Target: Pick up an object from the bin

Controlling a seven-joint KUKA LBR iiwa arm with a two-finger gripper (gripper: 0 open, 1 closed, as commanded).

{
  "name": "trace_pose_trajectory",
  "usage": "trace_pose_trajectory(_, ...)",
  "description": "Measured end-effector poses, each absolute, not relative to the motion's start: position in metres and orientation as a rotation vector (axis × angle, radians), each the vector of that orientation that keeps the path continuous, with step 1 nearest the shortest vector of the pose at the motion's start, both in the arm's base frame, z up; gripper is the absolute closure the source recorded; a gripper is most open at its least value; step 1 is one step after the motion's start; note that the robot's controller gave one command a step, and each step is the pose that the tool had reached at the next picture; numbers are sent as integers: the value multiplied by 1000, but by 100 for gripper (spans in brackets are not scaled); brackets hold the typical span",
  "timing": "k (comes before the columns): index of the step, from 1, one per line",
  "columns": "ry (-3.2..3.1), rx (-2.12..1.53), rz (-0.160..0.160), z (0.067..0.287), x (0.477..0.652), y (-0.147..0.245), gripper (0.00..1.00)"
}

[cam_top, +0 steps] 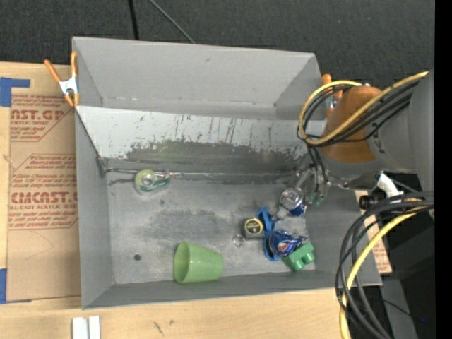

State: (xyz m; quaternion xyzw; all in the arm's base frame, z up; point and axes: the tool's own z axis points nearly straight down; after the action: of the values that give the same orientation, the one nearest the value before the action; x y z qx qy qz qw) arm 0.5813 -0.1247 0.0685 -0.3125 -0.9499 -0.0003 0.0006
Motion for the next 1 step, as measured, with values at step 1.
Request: trace_pose_trajectory(1,-3082,-621,2,70,593,-148,0)
